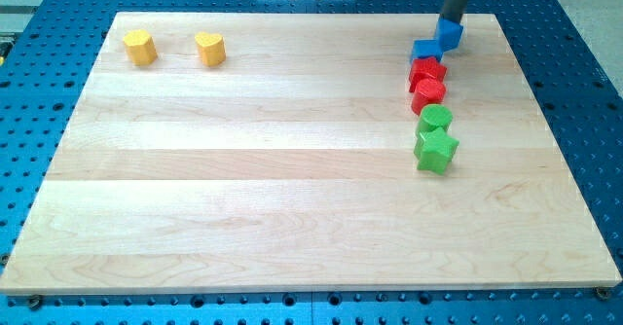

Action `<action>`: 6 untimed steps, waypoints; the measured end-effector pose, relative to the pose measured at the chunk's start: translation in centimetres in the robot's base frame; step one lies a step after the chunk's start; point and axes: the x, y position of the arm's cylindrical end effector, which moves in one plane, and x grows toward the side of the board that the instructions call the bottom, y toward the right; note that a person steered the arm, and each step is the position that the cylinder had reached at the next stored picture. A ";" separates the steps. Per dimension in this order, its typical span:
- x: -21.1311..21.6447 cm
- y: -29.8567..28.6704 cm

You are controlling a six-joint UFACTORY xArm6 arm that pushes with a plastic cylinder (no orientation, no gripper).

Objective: Move the triangle into the cube

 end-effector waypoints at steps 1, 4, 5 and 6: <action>0.9 0.0; 3.2 4.4; 3.2 2.0; 3.2 0.9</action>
